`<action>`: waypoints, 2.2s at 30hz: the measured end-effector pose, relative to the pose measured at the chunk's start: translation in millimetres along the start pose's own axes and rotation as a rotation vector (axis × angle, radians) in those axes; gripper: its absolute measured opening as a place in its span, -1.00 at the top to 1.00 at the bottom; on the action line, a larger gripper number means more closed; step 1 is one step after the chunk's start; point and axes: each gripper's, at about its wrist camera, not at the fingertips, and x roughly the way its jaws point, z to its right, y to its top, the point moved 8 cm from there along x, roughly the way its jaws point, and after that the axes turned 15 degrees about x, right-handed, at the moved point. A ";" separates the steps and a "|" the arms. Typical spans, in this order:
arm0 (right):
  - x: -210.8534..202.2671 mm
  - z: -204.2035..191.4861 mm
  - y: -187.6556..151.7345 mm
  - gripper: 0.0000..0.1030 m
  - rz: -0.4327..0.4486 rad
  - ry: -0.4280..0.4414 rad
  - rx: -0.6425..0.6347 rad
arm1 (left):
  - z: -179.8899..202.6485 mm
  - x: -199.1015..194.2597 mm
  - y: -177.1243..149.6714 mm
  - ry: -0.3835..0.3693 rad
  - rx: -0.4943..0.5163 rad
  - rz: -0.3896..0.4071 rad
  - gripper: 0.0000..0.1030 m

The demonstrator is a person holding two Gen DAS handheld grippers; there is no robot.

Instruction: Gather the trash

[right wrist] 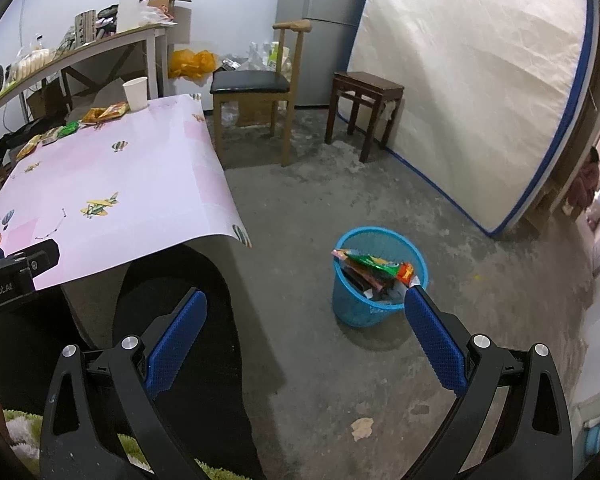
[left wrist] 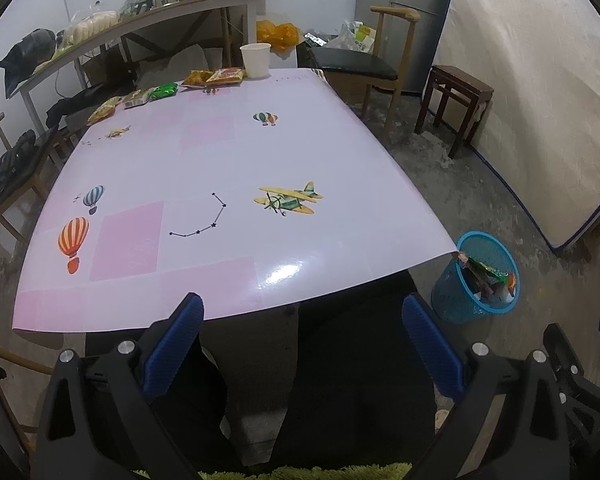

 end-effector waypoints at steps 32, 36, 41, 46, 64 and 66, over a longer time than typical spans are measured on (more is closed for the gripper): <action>4.1 11.8 1.5 -0.85 -0.018 0.002 0.034 | -0.3 10.6 2.9 0.027 0.003 -0.017 -0.89; 4.0 12.5 0.5 -0.85 -0.015 0.006 0.030 | -2.8 9.9 3.2 0.030 -0.002 -0.013 -0.89; 5.4 11.6 2.4 -0.85 -0.014 0.012 0.018 | -5.9 9.1 3.7 0.035 -0.009 -0.012 -0.89; 6.6 12.2 6.4 -0.85 -0.010 0.019 0.012 | -8.2 7.0 4.2 0.038 -0.016 -0.009 -0.89; 7.2 12.1 9.2 -0.85 -0.010 0.017 0.007 | -9.0 5.9 3.7 0.038 -0.017 -0.009 -0.89; 7.0 12.0 9.1 -0.85 -0.010 0.016 0.008 | -9.1 5.8 3.7 0.037 -0.018 -0.008 -0.89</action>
